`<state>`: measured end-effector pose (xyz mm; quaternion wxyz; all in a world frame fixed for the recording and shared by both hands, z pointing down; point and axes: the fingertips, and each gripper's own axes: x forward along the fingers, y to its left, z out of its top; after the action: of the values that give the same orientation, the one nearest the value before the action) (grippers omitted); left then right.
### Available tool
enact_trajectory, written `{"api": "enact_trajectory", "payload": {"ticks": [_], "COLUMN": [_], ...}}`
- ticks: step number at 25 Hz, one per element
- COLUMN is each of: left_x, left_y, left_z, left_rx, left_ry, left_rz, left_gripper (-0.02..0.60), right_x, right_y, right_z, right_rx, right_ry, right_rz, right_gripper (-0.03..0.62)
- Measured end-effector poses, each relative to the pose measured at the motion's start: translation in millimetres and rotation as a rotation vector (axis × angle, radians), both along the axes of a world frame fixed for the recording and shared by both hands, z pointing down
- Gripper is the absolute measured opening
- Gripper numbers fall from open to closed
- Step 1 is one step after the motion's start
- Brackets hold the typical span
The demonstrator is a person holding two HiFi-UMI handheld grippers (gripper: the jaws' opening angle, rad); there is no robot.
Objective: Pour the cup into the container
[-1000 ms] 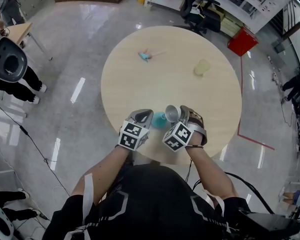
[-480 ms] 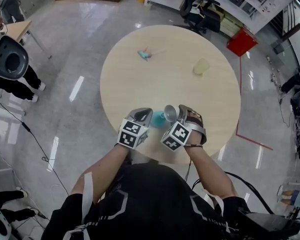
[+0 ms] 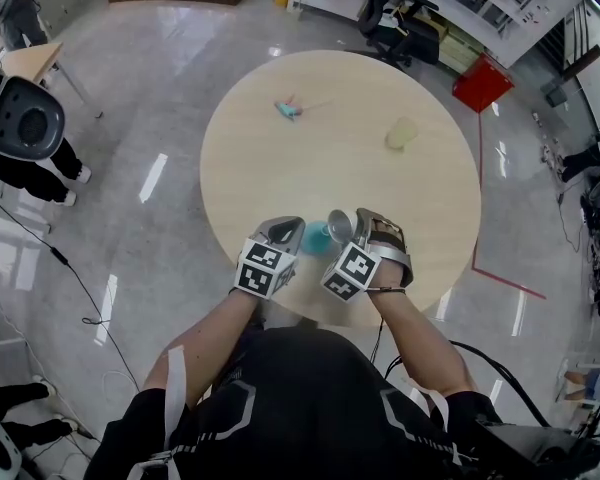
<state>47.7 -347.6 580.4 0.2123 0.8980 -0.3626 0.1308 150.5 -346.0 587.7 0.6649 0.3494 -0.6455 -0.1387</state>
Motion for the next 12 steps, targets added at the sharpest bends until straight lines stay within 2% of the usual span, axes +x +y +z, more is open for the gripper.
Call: {"api": "enact_trajectory", "payload": {"ticks": [12], "left_x": [-2.7], "left_y": [4.0], "left_z": [-0.2], "left_rx": [0.011], "left_ry": [-0.003], "left_rz": [0.018], "left_gripper": [-0.008], "right_x": [-4.8], "right_y": [2.4], "right_z": [-2.6], "right_rx": [0.007], "right_ry": [0.044], "right_rz": [-0.015], "right_gripper": [0.304]}}
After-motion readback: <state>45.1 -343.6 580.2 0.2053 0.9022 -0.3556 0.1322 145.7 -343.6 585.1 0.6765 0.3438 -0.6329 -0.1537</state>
